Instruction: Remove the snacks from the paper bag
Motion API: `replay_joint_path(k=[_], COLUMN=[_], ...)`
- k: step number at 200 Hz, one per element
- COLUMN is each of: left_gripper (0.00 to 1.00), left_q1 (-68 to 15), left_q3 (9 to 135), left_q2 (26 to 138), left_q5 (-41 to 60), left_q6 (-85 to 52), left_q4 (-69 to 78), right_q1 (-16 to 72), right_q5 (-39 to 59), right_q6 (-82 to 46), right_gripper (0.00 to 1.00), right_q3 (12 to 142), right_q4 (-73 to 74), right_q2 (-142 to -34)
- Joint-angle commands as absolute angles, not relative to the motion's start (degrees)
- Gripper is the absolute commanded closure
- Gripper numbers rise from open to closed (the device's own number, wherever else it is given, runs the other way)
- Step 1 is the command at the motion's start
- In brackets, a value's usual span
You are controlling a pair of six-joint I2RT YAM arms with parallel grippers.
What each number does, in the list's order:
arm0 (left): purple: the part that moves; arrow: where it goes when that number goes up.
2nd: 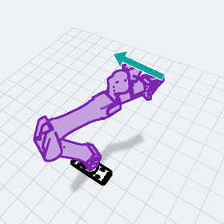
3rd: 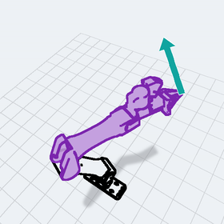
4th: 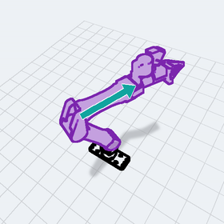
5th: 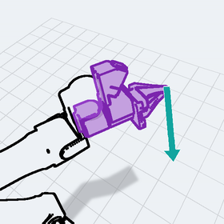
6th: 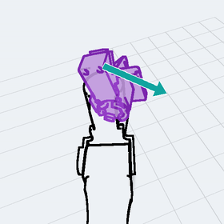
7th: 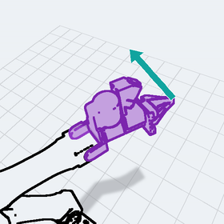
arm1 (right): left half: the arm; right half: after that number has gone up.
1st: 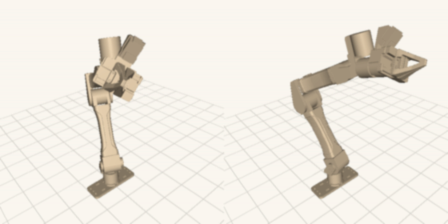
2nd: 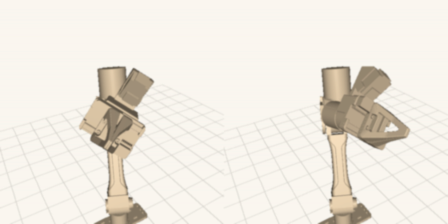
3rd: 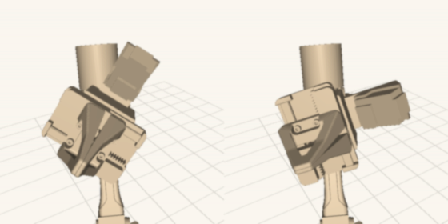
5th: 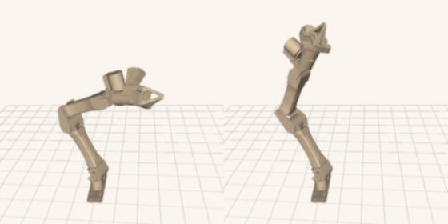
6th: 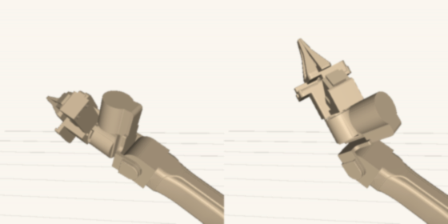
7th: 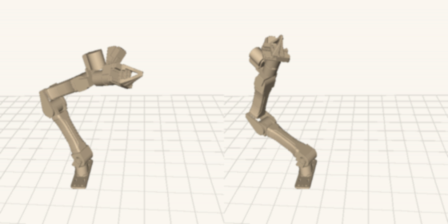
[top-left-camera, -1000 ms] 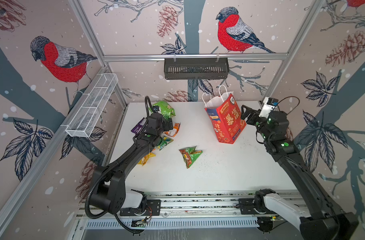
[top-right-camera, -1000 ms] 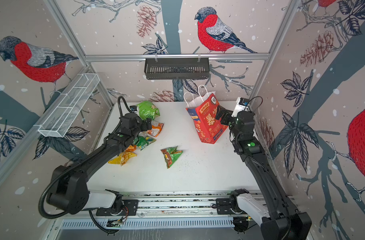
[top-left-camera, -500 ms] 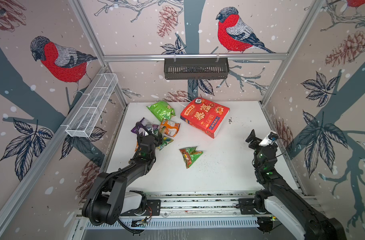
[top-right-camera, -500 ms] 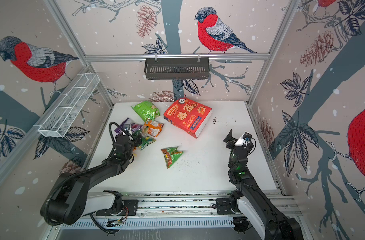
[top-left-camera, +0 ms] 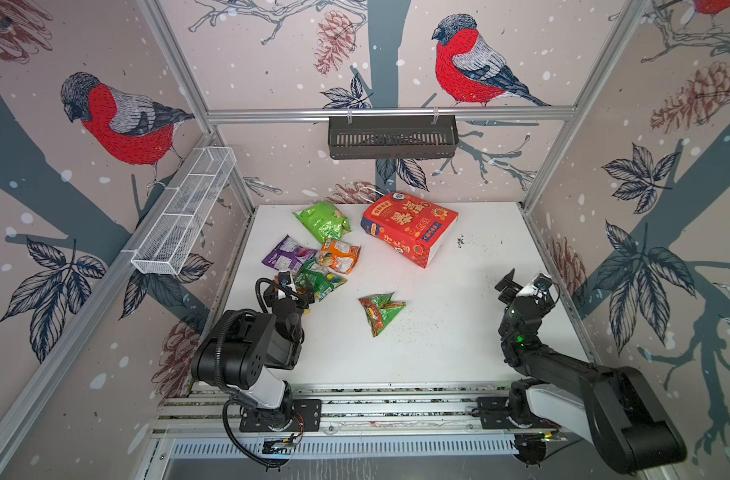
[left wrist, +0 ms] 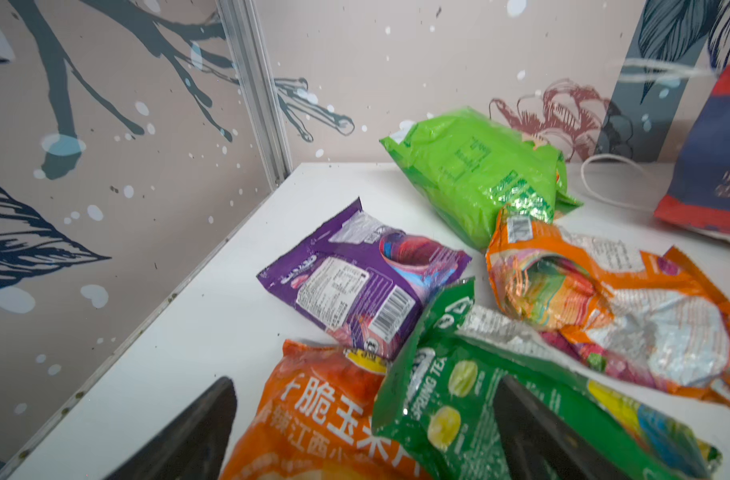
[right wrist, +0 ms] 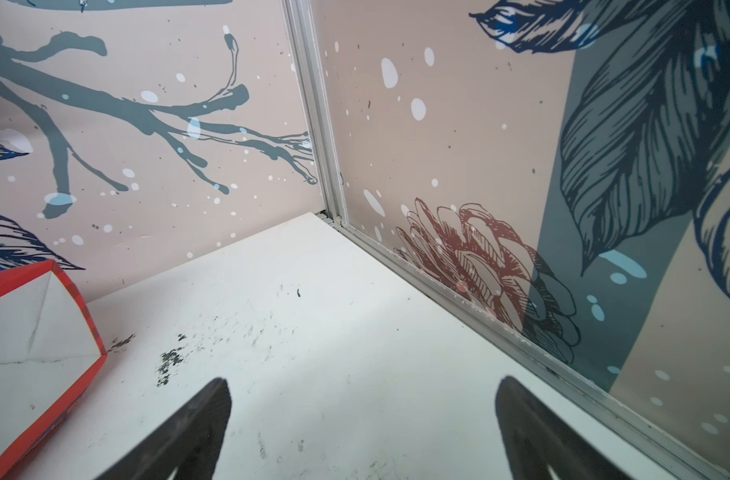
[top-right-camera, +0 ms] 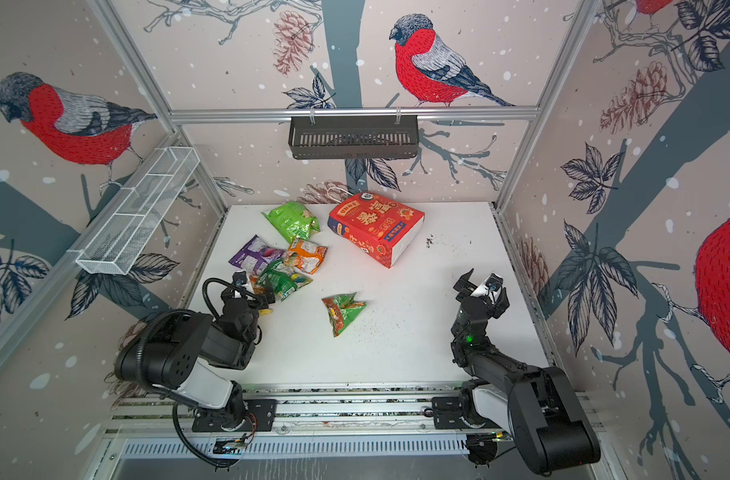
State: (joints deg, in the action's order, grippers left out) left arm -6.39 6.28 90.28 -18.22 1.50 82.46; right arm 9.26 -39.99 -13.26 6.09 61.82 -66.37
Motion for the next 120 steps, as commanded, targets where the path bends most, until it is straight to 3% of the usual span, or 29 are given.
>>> replay_joint_path(k=[1,53,105,120], left_gripper=[0.04,0.04,0.02,0.02], left_q1=[-6.15,-4.94,-4.99,-5.18], left_q3=[6.88,12.66,12.42,12.34], left_q2=[90.09,89.80,89.71,89.81], left_q5=[-19.61,-21.54,-21.90,-22.20], left_q6=[1.25,-0.99,-0.90,-0.78], left_q4=[88.62,77.55,77.95,78.23], right_q1=[8.97,8.81,7.18,5.58], right_q5=[-37.86,-36.99,-38.41,-34.93], right_q6=[-10.99,-9.32,-8.80,-8.78], right_gripper=[0.00,0.00,0.00,0.00], right_q3=[7.02,8.18,10.25,9.47], right_q4=[70.79,63.46,70.49,75.12], right_q2=[-67.75,-66.94,-79.26,-82.41])
